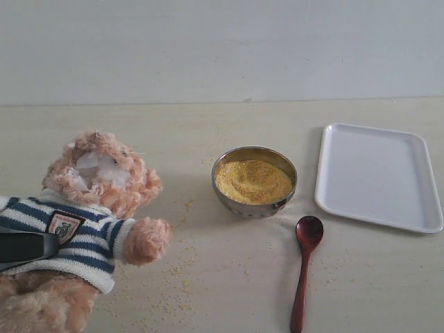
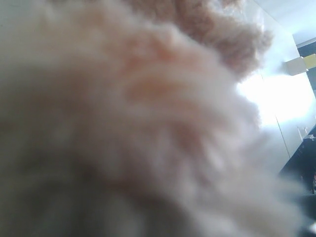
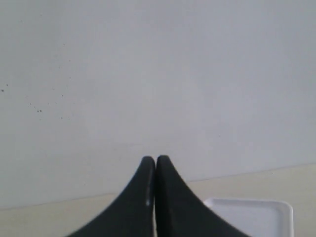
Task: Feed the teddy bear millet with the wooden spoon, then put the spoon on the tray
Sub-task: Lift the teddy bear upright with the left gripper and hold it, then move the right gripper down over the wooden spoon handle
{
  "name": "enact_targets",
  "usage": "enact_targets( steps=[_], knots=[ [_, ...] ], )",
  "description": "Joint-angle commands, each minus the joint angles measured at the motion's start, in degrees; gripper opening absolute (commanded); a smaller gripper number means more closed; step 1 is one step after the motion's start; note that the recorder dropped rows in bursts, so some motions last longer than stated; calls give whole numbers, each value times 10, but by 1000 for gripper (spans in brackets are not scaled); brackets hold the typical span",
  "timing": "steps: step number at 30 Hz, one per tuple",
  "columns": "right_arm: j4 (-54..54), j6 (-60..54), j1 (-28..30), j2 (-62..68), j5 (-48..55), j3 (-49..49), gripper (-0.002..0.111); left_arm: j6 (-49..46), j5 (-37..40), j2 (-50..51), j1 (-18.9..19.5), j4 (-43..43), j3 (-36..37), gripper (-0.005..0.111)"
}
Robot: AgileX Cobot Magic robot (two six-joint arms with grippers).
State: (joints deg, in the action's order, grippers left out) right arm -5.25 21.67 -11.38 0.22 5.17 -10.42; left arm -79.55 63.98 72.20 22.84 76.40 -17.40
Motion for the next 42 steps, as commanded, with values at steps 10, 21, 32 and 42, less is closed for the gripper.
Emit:
enact_targets(
  steps=[10, 21, 32, 42],
  knots=[
    [272, -241, -13, 70, 306, -133, 0, -4, 18, -6, 2, 13, 1, 5],
    [332, -366, -19, 284, 433, -198, 38, -4, 18, -6, 2, 13, 1, 5],
    [126, -95, -291, 524, 276, -198, 40, -4, 18, -6, 2, 13, 1, 5],
    [-369, 591, -470, 732, 232, -201, 39, -4, 18, -6, 2, 13, 1, 5]
  ],
)
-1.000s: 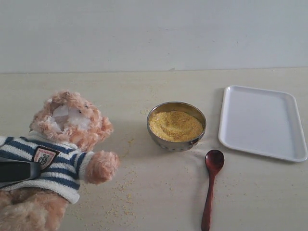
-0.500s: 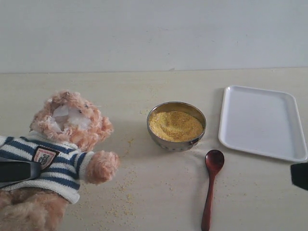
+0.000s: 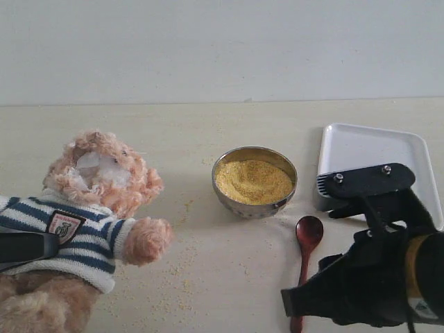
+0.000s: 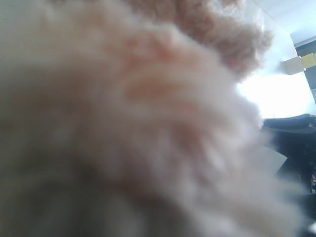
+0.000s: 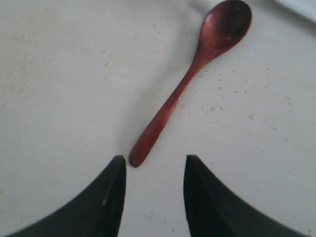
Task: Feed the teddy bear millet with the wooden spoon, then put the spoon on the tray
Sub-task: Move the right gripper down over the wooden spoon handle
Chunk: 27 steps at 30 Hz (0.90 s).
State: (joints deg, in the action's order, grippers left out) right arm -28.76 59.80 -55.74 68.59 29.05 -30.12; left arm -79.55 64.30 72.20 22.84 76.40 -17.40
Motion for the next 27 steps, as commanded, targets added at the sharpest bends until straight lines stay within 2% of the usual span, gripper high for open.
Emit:
enact_targets(
  steps=[1, 18, 20, 24, 27],
  knots=[
    [-146, 229, -26, 55, -11, -5, 39, -4, 15, -6, 2, 13, 1, 5],
    [-154, 276, -26, 187, 19, -57, 40, -4, 15, -6, 2, 13, 1, 5],
    [-159, 305, -26, 203, 18, -60, 45, -4, 15, -6, 2, 13, 1, 5],
    [-210, 400, -49, 228, 34, -59, 67, -4, 15, -6, 2, 13, 1, 5],
    [-267, 459, -72, 234, 49, -59, 63, -4, 15, -6, 2, 13, 1, 5]
  ],
)
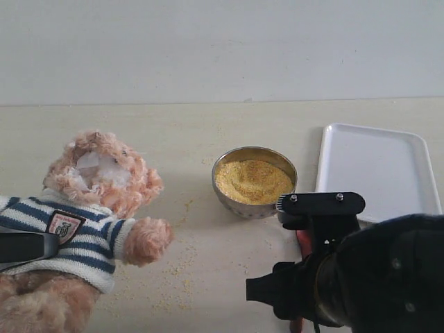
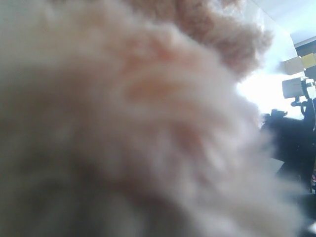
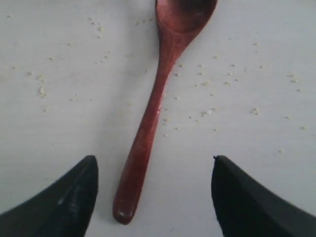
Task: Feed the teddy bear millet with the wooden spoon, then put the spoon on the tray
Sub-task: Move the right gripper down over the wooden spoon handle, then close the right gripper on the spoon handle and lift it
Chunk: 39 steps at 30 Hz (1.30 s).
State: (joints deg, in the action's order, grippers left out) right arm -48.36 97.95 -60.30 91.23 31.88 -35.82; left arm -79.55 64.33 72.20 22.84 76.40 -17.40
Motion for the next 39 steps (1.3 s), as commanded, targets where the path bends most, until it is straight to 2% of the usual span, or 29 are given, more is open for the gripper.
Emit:
enact_targets(
  steps=[1, 5, 20, 33, 35, 39],
  knots=[
    [-82, 95, -32, 10, 38, -2, 59, -4, 14, -6, 2, 13, 1, 5],
    [-115, 133, -42, 15, 64, -2, 50, -4, 14, -6, 2, 13, 1, 5],
    [-156, 215, -42, 67, 43, -2, 51, -4, 13, -9, 2, 13, 1, 5],
    [-146, 220, -42, 111, 0, -2, 49, -4, 13, -9, 2, 13, 1, 5],
    [-136, 220, -42, 111, 0, -2, 42, -4, 13, -9, 2, 13, 1, 5],
    [-129, 220, -42, 111, 10, -2, 4, -4, 13, -9, 2, 13, 1, 5]
  ],
)
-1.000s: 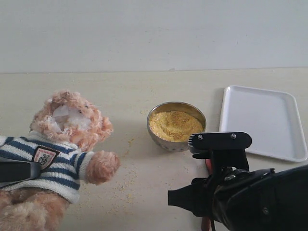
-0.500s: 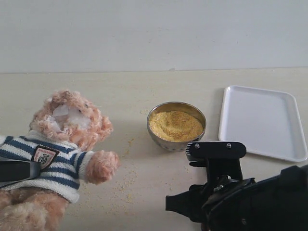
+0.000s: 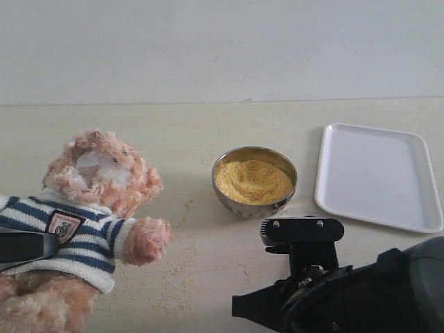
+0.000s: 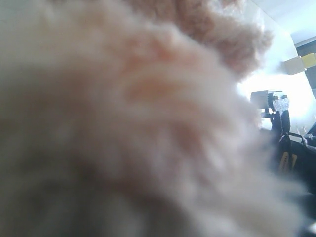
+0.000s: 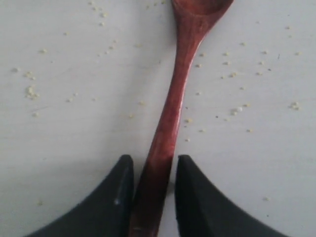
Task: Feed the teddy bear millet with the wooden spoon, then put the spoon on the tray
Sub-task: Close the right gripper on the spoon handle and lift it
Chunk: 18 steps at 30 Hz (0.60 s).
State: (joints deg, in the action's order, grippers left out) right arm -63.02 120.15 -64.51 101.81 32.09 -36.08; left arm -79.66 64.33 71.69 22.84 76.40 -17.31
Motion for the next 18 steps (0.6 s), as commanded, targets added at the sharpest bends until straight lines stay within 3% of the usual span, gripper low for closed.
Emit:
enact_targets(
  steps=[1, 4, 14, 18],
  knots=[
    [20, -7, 0, 0, 17, 1, 0, -3, 13, -4, 2, 13, 0, 5],
    [25, -49, 0, -22, 51, 1, 1, -3, 13, -4, 2, 13, 0, 5],
    [103, -367, -8, -143, 219, 0, 1, -3, 13, -4, 2, 13, 0, 5],
    [111, -439, -13, -190, 262, 0, 1, -3, 13, -4, 2, 13, 0, 5]
  ],
)
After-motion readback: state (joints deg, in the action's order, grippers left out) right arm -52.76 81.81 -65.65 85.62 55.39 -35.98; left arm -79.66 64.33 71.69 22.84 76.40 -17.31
